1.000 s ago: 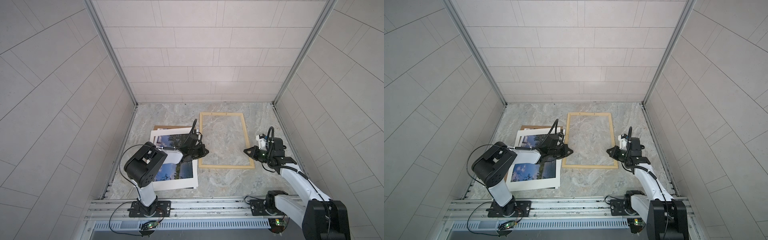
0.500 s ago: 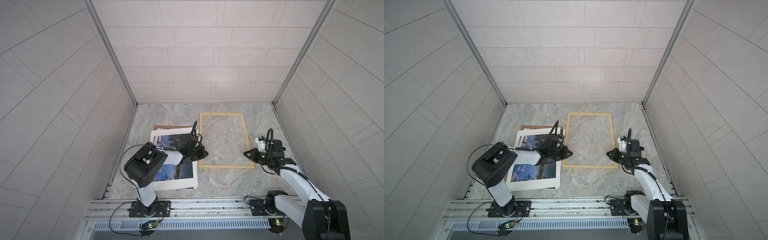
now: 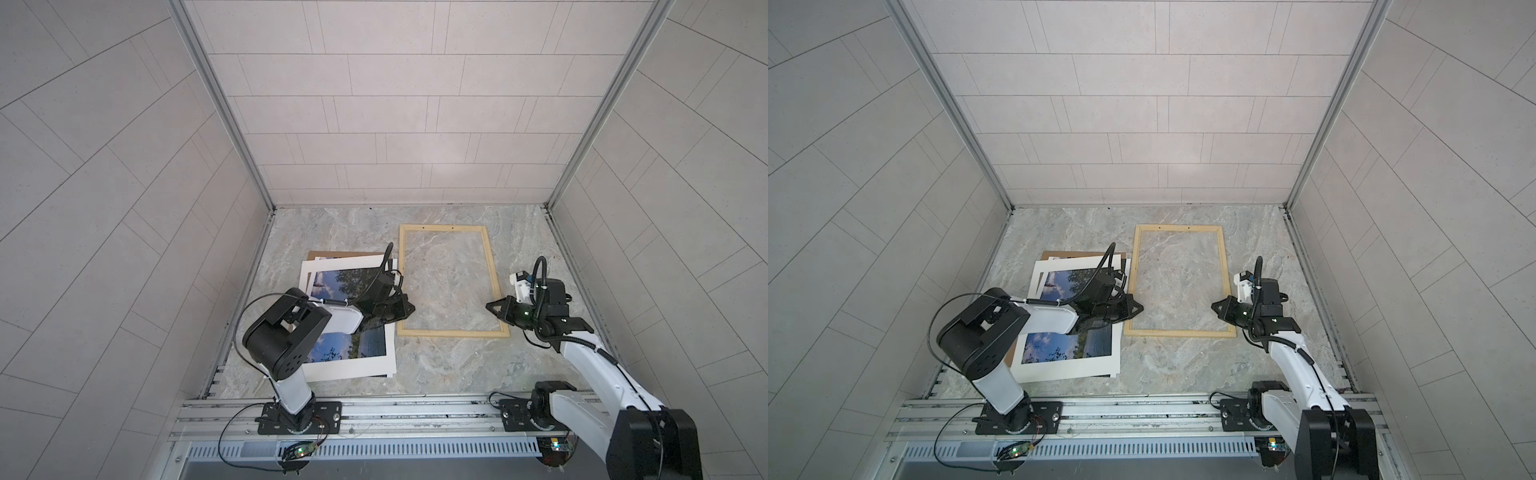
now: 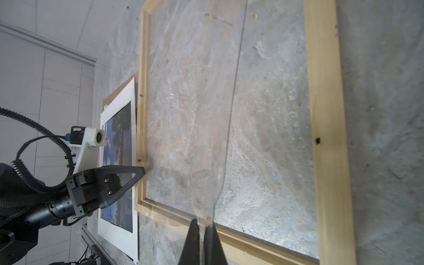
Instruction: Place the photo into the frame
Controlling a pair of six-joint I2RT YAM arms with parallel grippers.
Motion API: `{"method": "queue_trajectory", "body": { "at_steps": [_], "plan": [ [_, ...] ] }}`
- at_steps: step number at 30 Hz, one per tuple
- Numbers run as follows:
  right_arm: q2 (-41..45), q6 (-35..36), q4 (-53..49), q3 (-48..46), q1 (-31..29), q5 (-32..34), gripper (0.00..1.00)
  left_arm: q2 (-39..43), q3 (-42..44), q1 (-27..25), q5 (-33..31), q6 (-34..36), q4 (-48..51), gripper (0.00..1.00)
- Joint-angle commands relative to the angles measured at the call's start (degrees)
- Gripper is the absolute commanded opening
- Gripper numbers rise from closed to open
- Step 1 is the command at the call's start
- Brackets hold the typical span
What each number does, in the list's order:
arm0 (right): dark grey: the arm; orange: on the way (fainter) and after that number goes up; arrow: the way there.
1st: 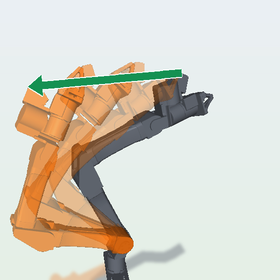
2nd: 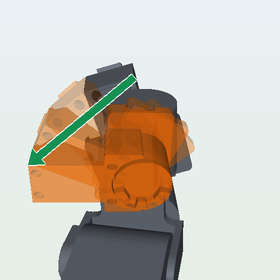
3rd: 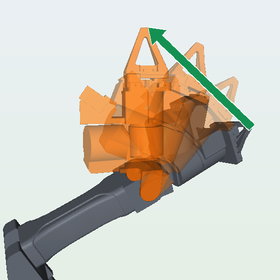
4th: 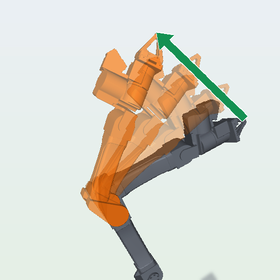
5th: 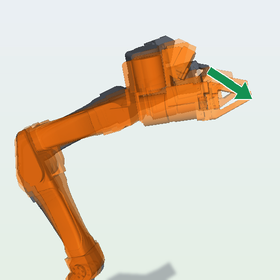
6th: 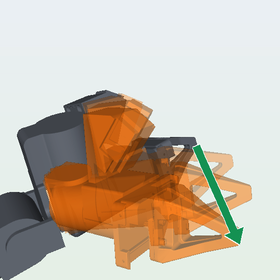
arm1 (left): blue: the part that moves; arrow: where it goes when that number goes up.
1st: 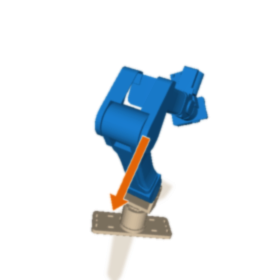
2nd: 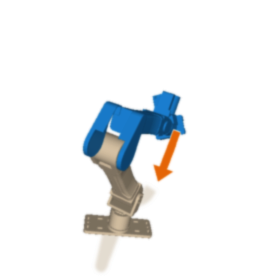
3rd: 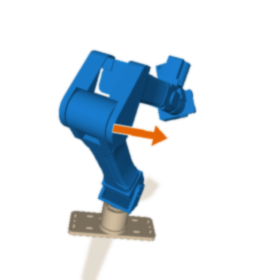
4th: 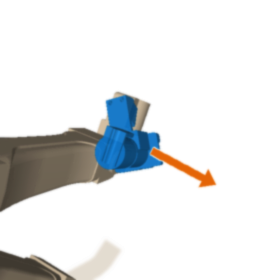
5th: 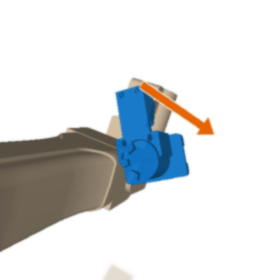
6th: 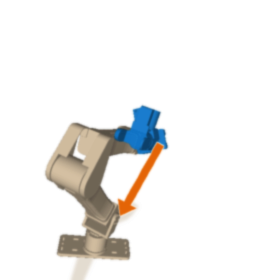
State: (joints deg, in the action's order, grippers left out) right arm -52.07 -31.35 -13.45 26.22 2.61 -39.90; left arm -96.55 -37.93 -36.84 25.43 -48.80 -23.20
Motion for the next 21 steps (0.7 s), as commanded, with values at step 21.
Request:
{"method": "queue_trajectory", "body": {
  "at_steps": [21],
  "plan": [
    [-7.19,-1.01,9.00,2.23,-0.06,2.55,0.00,-6.23,-5.67,0.80,0.06,0.83,-1.76,0.00]
  ]
}}
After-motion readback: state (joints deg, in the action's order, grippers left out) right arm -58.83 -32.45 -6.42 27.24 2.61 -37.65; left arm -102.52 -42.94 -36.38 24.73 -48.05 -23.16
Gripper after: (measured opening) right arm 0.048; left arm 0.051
